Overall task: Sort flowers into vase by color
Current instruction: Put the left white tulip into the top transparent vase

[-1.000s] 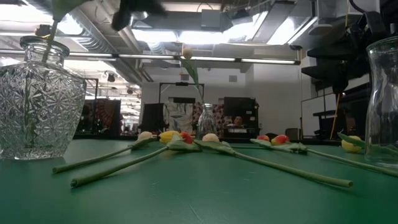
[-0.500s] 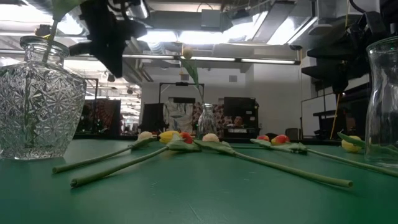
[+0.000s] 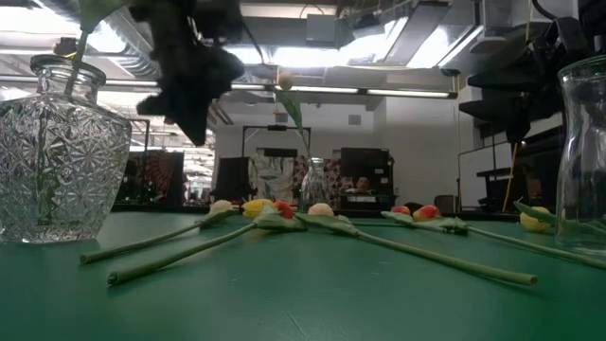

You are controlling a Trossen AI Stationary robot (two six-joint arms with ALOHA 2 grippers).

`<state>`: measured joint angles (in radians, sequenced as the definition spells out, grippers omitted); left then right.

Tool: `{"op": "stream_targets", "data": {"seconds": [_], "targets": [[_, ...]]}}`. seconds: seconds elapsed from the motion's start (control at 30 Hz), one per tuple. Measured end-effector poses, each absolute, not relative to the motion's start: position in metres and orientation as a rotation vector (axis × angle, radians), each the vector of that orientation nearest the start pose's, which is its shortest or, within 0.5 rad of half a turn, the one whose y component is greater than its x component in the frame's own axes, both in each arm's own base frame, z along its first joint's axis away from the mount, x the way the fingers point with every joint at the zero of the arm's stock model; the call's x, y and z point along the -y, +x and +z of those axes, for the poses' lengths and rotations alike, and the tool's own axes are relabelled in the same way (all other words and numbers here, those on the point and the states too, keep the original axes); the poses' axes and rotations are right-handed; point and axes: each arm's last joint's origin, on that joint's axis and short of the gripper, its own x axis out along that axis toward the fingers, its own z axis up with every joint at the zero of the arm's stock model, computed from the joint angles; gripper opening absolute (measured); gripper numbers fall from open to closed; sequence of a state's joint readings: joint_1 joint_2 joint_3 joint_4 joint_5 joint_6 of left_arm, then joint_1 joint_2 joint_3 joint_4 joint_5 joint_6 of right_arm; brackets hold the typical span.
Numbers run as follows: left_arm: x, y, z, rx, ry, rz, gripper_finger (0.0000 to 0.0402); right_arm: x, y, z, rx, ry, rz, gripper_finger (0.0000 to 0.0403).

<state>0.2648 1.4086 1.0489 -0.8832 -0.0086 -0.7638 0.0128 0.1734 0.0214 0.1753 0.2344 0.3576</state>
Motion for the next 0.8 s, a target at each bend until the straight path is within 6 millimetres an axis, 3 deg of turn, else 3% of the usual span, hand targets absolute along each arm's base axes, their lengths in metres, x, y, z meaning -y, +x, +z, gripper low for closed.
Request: {"op": "stream_targets", "data": {"seconds": [0.37,0.47,0.7,0.8], "targets": [[-0.081,0.267,0.216,-1.162,-0.874,0.636,0.0009,0.005,0.107,0.173,0.063,0.362,-0.215,0.0253],[-0.078,0.269,0.209,-1.148,-0.902,0.610,0.0009,0.005,0.107,0.174,0.063,0.362,-0.215,0.0253],[-0.066,0.264,0.170,-1.088,-1.009,0.553,0.0009,0.005,0.107,0.172,0.050,0.362,-0.209,0.0253],[-0.062,0.266,0.166,-1.039,-1.022,0.554,0.0009,0.005,0.107,0.172,0.042,0.361,-0.209,0.0253]]}}
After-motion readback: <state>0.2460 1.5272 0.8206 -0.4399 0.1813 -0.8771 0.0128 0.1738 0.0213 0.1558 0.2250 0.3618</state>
